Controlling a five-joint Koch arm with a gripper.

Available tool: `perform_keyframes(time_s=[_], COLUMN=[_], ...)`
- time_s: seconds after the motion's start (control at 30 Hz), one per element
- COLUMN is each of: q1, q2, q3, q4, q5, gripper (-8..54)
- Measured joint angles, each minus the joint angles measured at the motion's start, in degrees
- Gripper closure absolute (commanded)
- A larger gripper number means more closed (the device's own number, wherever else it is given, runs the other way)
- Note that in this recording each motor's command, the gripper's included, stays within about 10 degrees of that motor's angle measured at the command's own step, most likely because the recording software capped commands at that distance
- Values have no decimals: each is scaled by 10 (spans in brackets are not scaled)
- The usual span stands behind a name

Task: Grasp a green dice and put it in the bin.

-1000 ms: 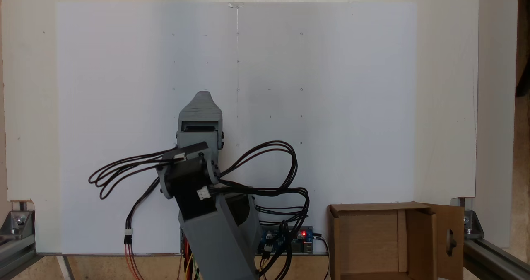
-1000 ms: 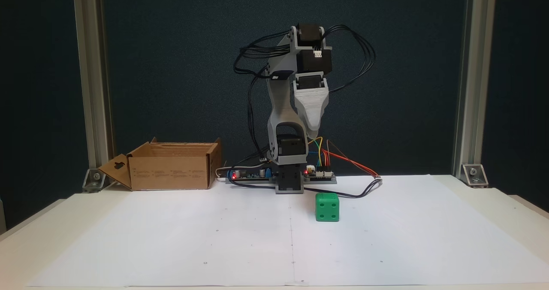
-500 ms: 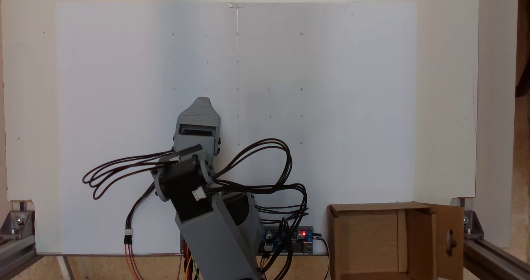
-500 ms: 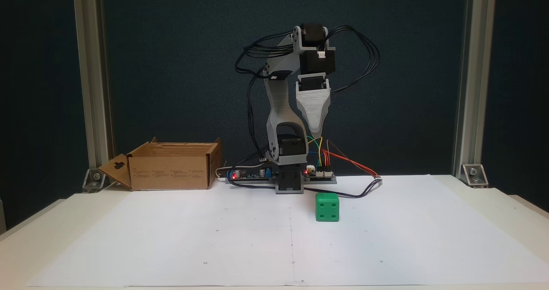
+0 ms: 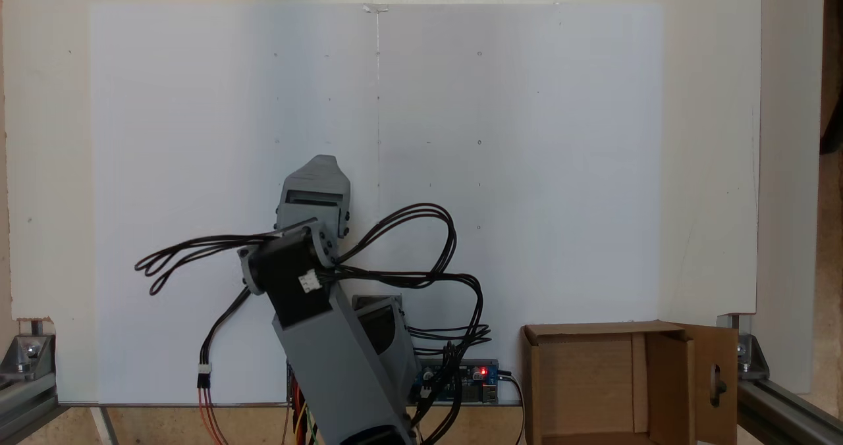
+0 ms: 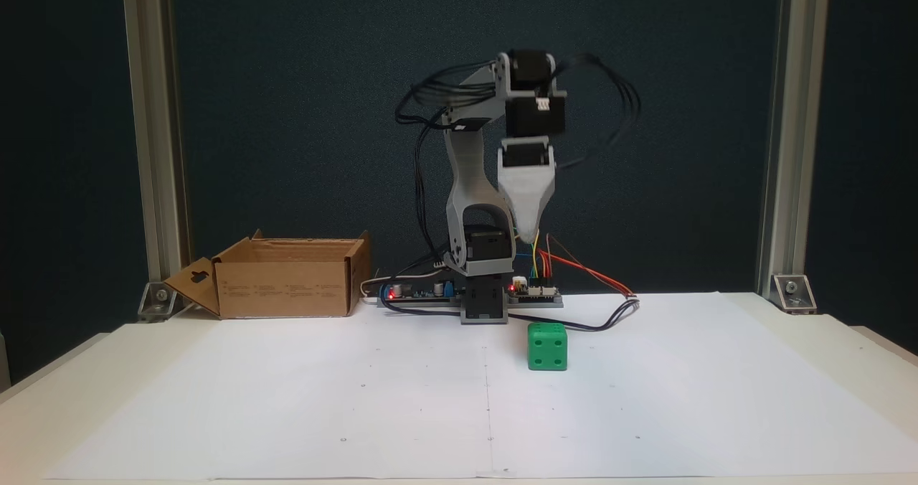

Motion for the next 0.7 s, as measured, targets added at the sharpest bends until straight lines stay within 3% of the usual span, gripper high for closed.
perform_keyframes(time_s=[0.7], q1=[-25], q2=[-69], q3=[111], q4=[-126], q5=[4], gripper=[4])
